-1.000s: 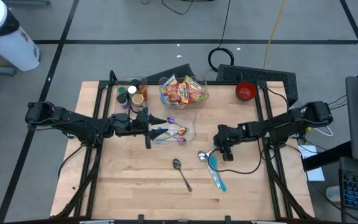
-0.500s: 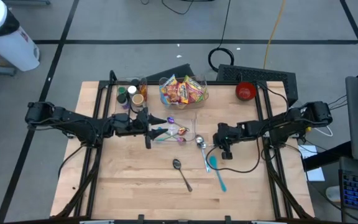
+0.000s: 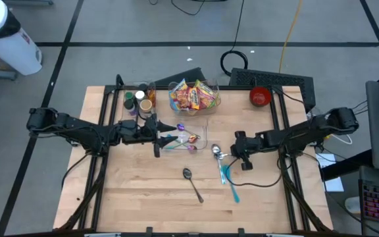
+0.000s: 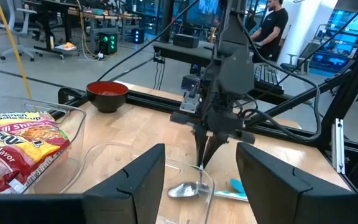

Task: Pick & Place Food Item
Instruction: Put the top blue and white spoon into the bottom transparent bin

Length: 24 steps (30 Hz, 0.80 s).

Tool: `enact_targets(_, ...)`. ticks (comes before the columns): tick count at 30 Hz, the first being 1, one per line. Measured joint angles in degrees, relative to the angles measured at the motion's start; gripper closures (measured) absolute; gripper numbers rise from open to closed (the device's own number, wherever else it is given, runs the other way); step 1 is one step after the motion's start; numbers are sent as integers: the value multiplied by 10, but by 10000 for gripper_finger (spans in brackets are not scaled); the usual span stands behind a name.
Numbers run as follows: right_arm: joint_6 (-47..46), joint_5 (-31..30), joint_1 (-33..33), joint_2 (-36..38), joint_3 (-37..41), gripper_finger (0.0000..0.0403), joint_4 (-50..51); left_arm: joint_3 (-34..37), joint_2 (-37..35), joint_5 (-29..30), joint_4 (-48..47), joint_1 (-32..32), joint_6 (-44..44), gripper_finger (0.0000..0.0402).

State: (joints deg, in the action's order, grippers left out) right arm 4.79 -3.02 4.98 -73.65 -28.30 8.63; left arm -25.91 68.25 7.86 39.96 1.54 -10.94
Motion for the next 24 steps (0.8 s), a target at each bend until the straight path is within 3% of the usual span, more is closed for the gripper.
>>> enact_targets(13,-200,15,11,88,-7,395,241,0,0,2,-9,0,0,195)
enact_targets(24,-327,63,29,86,-107,397,408,0,0,2,-9,0,0,195)
